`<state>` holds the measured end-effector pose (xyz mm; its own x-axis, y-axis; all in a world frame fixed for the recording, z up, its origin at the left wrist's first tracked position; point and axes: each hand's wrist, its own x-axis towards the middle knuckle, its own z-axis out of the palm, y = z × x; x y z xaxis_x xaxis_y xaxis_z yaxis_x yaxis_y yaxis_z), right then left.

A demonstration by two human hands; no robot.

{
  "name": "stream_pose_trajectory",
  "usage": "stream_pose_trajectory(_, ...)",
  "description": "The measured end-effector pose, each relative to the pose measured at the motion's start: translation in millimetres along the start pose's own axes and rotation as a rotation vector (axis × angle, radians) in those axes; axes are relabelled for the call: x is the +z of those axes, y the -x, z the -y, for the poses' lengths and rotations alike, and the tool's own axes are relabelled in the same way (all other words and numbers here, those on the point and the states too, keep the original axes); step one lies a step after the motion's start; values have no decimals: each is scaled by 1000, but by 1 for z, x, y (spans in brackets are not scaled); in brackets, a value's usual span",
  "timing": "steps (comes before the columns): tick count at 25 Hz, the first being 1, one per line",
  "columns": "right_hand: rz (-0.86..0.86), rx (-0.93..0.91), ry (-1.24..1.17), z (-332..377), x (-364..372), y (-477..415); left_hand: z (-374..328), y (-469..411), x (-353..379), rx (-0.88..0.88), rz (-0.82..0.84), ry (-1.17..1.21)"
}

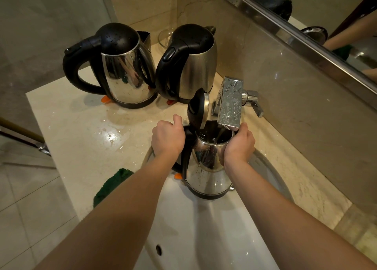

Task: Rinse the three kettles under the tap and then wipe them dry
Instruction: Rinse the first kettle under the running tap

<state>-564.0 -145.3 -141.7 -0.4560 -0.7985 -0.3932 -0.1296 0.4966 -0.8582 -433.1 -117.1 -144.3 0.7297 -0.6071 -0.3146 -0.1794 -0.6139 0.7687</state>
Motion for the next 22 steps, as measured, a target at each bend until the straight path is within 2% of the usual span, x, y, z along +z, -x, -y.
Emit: stream_pose_trajectory(22, -9, -1, -7, -2, 2, -1, -2, 3, -2, 2, 5, -7)
